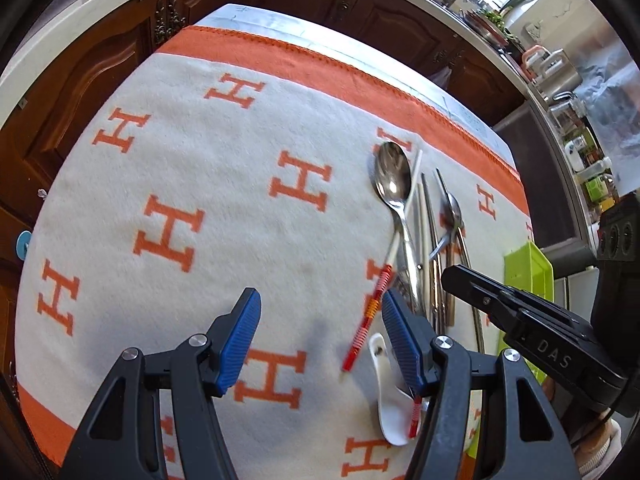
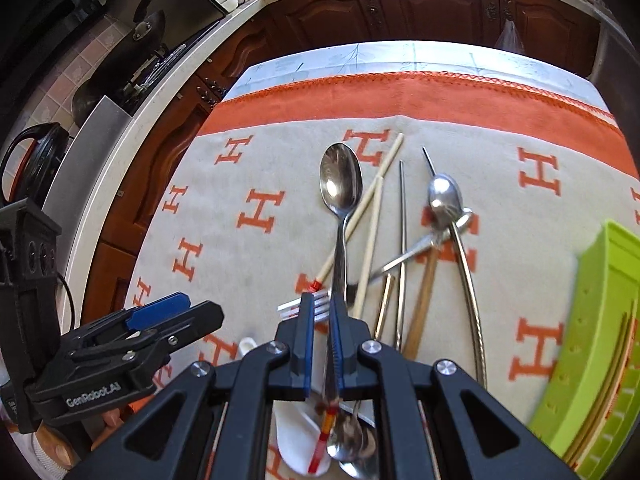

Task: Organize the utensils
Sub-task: 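Grasp the steel spoon with the right gripper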

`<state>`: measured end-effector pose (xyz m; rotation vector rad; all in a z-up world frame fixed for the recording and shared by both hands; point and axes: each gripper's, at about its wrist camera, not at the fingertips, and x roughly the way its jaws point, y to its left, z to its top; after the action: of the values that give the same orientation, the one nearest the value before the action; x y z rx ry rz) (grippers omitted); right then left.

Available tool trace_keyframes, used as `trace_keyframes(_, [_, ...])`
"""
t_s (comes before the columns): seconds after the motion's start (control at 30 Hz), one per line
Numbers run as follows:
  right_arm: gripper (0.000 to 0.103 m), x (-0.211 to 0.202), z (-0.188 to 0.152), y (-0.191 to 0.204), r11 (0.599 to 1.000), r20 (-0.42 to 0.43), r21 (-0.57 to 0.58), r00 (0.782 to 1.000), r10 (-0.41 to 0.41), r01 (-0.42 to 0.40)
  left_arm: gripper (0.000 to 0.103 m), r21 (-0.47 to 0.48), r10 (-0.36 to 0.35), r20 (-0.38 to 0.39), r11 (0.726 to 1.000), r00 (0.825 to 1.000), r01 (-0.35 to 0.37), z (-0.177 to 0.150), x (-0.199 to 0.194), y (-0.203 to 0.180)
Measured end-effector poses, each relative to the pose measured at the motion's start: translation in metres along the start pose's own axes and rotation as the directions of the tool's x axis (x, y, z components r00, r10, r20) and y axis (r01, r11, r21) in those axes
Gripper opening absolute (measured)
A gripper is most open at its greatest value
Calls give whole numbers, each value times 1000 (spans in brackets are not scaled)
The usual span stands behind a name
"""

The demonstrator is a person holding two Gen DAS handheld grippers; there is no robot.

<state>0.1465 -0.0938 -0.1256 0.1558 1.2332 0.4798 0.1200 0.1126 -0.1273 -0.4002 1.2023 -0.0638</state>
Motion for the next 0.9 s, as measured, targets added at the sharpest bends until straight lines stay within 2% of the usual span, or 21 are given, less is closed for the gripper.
trace_keyframes(0.33, [8,40,24,-2,999,-67,-20,997,-30,29,60,-28,-9,-30,1000,1000,8,15,15,19])
trace_keyframes(0.4, [13,43,26,-2,999,-69,-32,997,-44,42,60,-32,-14,-35,999,999,13,16,17,21])
trace_keyframes(0.57, [15,54,26,-6,999,-116,-30,992,-39,36,60,-32,-26,-45,999,999,25,18,20,24])
trace_keyframes(0.7, [15,54,26,-7,999,-117,-38,993,-28,24,60,-33,-34,-59,999,998,32,18,23,25])
trace_keyframes(0.77, [10,55,25,-5,999,-127,-51,992,-20,14,60,-32,-37,-63,999,997,35,18,25,24])
trace_keyframes(0.9, [8,51,20,-2,998,-120,-57,992,-38,32,60,-21,-40,-63,999,997,39,20,26,21])
